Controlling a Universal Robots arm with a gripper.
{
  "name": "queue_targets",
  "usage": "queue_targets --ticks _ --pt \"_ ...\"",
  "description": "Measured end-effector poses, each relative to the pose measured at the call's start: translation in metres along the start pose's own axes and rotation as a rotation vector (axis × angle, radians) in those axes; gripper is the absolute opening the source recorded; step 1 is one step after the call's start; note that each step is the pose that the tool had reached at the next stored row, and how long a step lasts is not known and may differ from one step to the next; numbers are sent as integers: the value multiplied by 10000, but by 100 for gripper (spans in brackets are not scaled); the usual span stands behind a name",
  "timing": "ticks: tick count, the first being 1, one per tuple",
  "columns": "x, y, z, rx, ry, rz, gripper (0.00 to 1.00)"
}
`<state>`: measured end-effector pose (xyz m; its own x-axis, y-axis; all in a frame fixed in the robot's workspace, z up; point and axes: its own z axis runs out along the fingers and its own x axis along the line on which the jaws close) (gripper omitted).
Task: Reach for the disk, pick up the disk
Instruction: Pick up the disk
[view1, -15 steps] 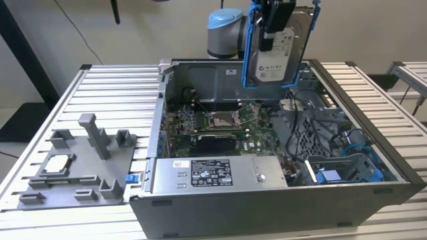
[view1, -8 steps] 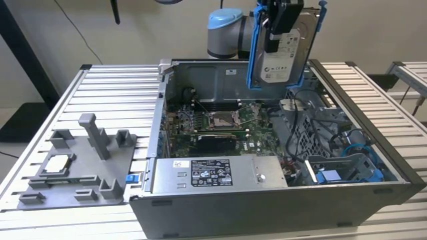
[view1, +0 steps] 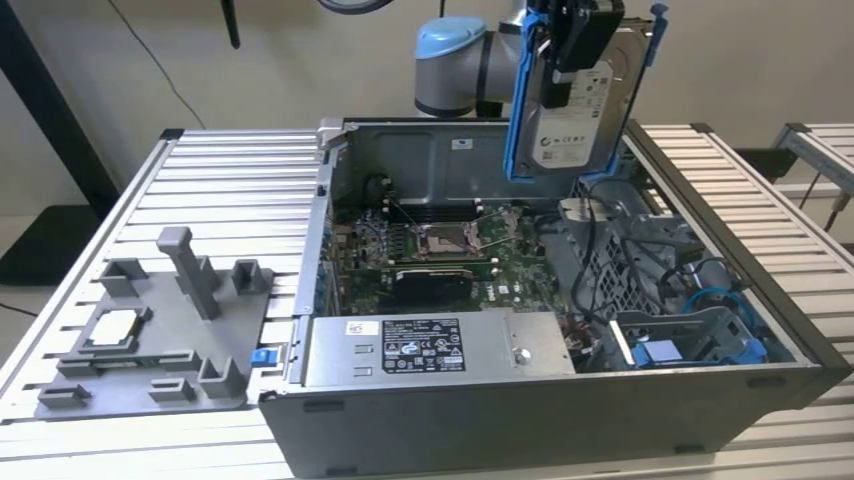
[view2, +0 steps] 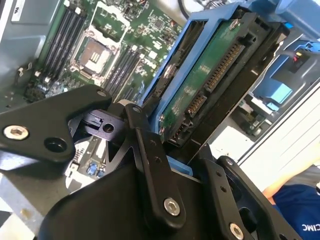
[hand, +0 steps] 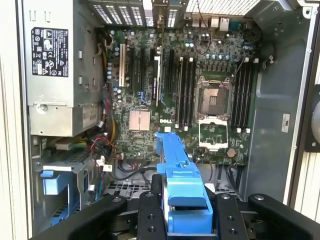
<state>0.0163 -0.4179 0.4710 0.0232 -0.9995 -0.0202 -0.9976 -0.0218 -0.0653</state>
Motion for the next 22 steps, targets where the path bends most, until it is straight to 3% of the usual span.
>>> queue_targets --ticks 12,22 --pt "74 -203 26 -8 0 1 0" --pt "238 -183 24 -14 3 42 0"
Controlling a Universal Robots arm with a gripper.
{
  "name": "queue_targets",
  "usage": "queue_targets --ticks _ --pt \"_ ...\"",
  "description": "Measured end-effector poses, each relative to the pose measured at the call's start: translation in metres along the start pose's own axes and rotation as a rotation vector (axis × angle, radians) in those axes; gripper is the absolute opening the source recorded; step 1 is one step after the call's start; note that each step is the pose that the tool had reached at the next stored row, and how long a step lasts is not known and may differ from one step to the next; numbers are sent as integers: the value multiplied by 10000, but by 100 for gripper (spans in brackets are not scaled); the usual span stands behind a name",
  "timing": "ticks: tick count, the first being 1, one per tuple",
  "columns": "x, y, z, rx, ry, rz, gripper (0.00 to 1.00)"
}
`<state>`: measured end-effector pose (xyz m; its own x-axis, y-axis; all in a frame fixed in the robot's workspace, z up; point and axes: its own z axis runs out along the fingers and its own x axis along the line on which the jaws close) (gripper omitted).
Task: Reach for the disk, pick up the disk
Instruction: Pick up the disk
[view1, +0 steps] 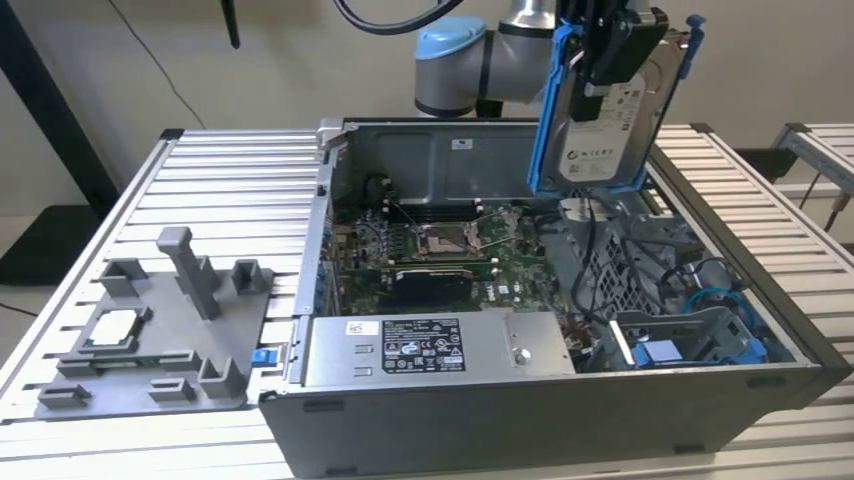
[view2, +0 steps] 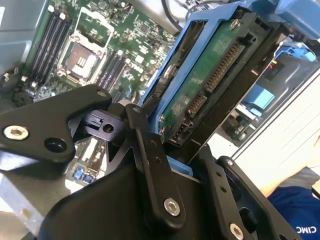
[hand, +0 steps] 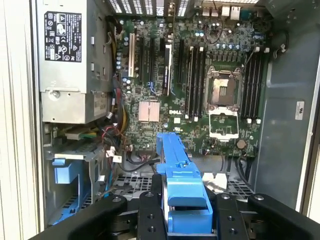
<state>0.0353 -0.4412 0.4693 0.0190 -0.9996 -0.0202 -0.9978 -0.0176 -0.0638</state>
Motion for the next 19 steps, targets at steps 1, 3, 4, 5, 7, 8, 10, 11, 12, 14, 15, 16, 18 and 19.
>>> queue_targets --ticks 1,3,4,5,7,8,10,11,12,14,15,16,18,19 --pt "28 3 0 0 -1 5 0" --pt "80 13 -1 -7 -14 14 0" --pt "102 22 -1 -11 -33 19 0" --pt "120 32 -2 -20 -67 22 0" --pt "143 56 -4 -46 -169 35 0" --pt "155 63 -4 -58 -215 43 0" --pt "192 74 -4 -75 -287 57 0" --pt "219 77 -3 -77 -306 62 0" --pt "249 79 -3 -78 -320 64 0" --pt "320 81 -2 -78 -350 67 0" --pt "357 84 -2 -78 -360 67 0" --pt "384 94 -2 -78 -365 69 0" --pt "409 109 -4 -78 -366 68 0" --pt "411 110 -3 -78 -367 67 0"
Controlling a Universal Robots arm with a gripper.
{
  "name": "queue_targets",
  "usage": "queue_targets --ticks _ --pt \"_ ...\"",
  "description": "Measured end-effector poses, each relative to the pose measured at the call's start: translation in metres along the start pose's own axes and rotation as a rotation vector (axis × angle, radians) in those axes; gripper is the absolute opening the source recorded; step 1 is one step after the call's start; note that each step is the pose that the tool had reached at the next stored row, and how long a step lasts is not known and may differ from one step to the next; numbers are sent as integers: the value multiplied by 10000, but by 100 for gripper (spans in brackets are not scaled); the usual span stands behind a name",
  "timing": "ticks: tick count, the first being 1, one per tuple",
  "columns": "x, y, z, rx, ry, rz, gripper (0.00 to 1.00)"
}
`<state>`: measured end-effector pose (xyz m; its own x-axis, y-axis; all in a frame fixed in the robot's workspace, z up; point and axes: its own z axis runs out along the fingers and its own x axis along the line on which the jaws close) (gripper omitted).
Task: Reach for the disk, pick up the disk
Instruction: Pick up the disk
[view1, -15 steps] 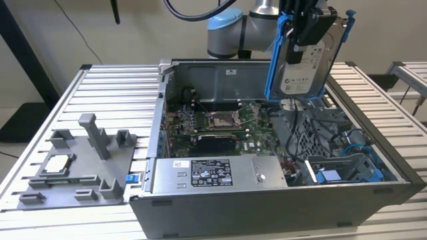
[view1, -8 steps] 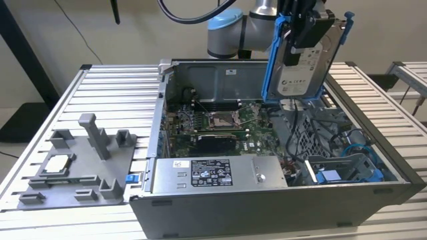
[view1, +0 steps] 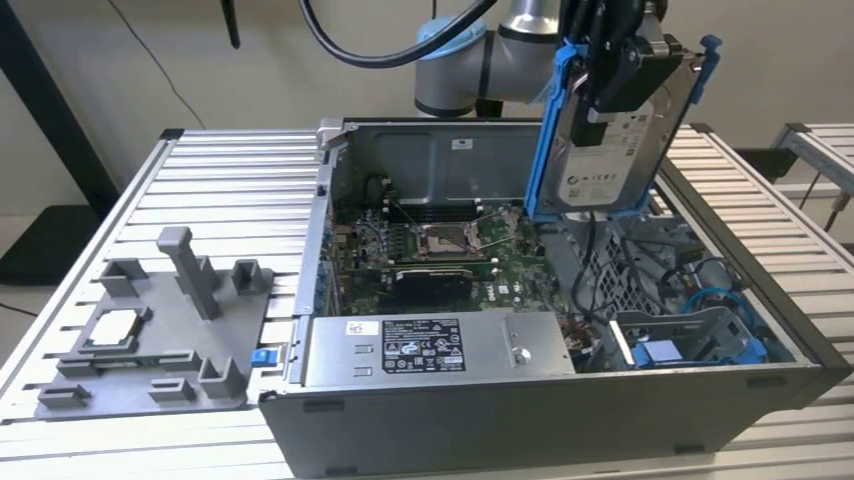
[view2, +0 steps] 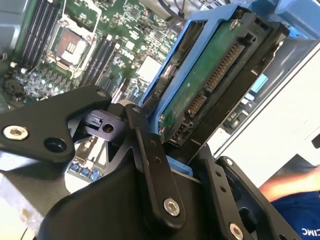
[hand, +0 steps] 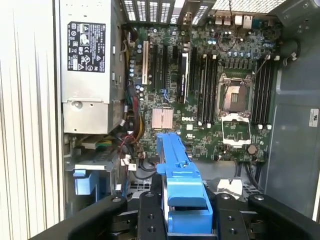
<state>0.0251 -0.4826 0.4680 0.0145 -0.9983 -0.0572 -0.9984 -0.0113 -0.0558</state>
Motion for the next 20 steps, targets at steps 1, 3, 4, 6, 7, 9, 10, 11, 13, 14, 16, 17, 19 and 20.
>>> queue_targets --ticks 1,3,4,6,7,9,10,11,13,14,16,17,19,20 --pt "0 0 0 0 0 0 0" --pt "0 0 0 0 1 0 0" --pt "1 0 -1 0 2 0 0" --pt "4 1 -1 0 1 1 0" --pt "11 2 -1 0 1 2 0" --pt "36 5 -2 0 0 1 0" --pt "58 8 -4 -1 2 0 0" --pt "84 10 -5 0 1 0 0" --pt "146 12 -7 0 0 1 0" --pt "179 12 -9 0 0 1 0" --pt "249 13 -12 0 0 1 0" --pt "281 14 -13 0 0 1 0" --pt "338 14 -16 -1 1 1 0" --pt "363 14 -17 0 1 1 0"
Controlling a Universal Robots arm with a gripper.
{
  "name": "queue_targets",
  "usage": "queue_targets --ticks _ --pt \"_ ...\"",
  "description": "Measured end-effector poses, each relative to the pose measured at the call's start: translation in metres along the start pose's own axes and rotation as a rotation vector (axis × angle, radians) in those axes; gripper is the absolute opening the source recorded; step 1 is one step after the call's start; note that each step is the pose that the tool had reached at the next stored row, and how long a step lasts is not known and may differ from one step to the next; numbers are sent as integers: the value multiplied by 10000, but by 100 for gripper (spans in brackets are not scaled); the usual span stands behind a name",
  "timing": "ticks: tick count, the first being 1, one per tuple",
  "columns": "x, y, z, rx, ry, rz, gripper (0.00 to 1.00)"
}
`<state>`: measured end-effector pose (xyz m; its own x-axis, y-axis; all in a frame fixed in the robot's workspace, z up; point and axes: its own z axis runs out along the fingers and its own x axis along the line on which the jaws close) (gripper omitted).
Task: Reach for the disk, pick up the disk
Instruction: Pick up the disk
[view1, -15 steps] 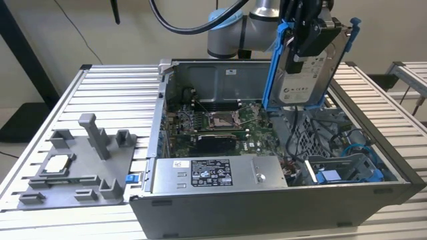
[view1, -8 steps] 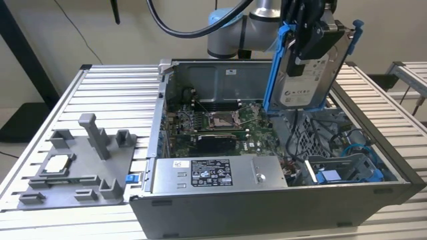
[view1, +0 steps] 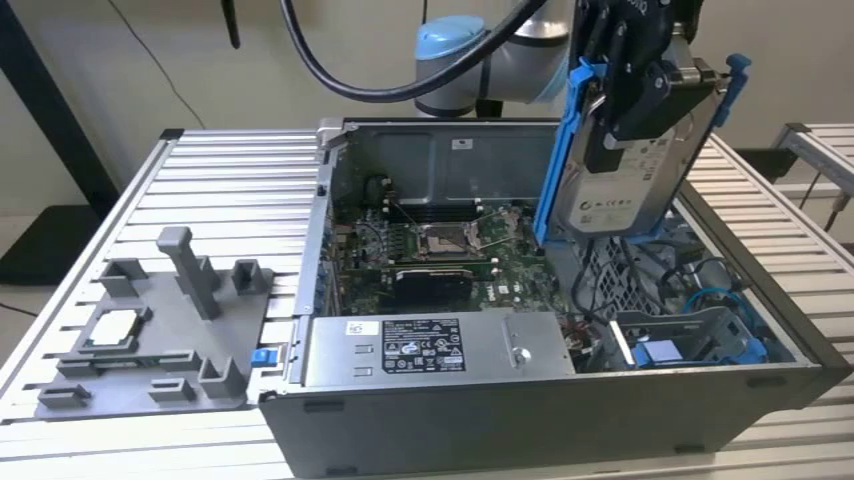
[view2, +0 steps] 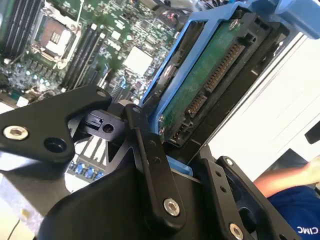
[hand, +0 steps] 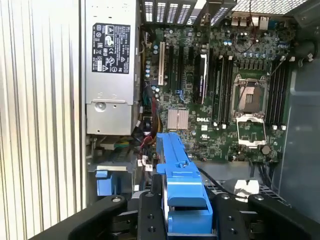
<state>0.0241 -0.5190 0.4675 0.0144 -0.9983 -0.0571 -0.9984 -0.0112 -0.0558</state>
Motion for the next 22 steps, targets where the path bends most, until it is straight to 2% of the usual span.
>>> queue_targets --ticks 9,17,22 --pt "255 3 -8 -2 1 0 0" --pt "417 -2 -4 -3 0 0 0" --pt "474 -51 2 -5 1 0 0"
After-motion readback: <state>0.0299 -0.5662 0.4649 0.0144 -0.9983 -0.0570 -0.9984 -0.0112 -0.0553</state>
